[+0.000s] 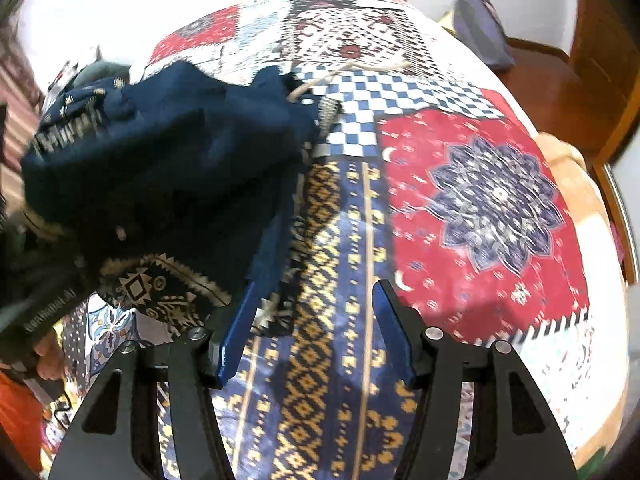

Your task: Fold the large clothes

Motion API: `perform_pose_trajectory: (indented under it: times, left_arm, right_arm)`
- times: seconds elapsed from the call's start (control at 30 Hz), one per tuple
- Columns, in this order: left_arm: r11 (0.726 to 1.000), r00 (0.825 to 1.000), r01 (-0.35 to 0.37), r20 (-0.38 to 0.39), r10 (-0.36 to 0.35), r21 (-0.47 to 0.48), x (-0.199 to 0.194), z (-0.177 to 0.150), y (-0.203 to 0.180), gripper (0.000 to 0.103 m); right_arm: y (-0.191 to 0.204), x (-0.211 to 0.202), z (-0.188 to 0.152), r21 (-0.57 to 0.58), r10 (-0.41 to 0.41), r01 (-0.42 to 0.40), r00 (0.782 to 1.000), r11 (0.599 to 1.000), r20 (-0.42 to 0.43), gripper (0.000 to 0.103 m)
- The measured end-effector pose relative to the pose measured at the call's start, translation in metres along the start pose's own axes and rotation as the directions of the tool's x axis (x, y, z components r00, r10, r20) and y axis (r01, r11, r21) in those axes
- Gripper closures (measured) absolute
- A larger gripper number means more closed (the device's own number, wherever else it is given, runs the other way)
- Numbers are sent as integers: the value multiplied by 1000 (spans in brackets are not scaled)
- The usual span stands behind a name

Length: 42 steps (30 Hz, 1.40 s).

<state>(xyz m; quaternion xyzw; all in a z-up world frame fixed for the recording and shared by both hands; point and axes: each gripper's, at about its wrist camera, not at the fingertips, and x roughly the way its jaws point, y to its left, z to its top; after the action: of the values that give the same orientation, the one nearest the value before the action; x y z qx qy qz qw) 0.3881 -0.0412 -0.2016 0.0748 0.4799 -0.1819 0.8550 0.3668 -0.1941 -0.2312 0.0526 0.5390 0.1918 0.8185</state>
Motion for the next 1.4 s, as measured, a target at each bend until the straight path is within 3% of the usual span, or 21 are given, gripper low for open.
perform_pose_trajectory:
  times: [0.1,0.2,0.23,0.3,0.4,0.43,0.67,0.8,0.9,1.03,1.3,1.4]
  left_arm:
    - [999,998,39,-41,-41,-30,18,-2,1,87]
    - [1000,999,15,-44,-15,10,23,-2,-10,83]
    - [999,999,3,-45,-1,40,21,-3,-13,79]
    - [996,999,2,-41,1,86,17,-4,-21,60]
    - [995,999,23,-30,-20,99,-4,-8,-32,39]
    - [995,1000,18,-22,-16,98,-10,-8,-34,37]
    - [1000,993,-18,116,17,4,-89,-17,-16,34]
    - [994,973,-74,212,88,-75,-132,-28,14,18]
    - [982,961,-123,230,153,-141,-148,-39,42,17]
    - [951,952,-207,179,250,-228,-142,-53,80,17]
    - [914,956,-221,109,272,-341,-118,-92,127,18]
    - [907,959,-214,99,266,-363,-114,-102,136,18]
  right_arm:
    - [-8,-5,-1,30,-12,11,1000,999,8,47]
    - [-11,-12,-4,53,-11,10,1000,999,15,47]
    - [-11,-15,-5,55,-12,11,1000,998,18,47]
    - [-10,-22,-5,55,-17,16,1000,998,25,47]
    - [-4,-38,-5,46,-17,15,999,999,50,47]
    - [-2,-42,-4,43,-17,14,998,999,58,47]
    - [19,-64,4,8,-5,4,993,1000,119,47]
    - [43,-72,11,-47,4,3,989,999,147,47]
    - [66,-78,16,-107,22,-4,986,994,168,46]
    - [100,-75,23,-185,50,-15,982,983,181,37]
    - [175,-31,34,-367,86,-38,990,929,114,35]
    - [189,-5,40,-377,46,-12,995,926,84,35]
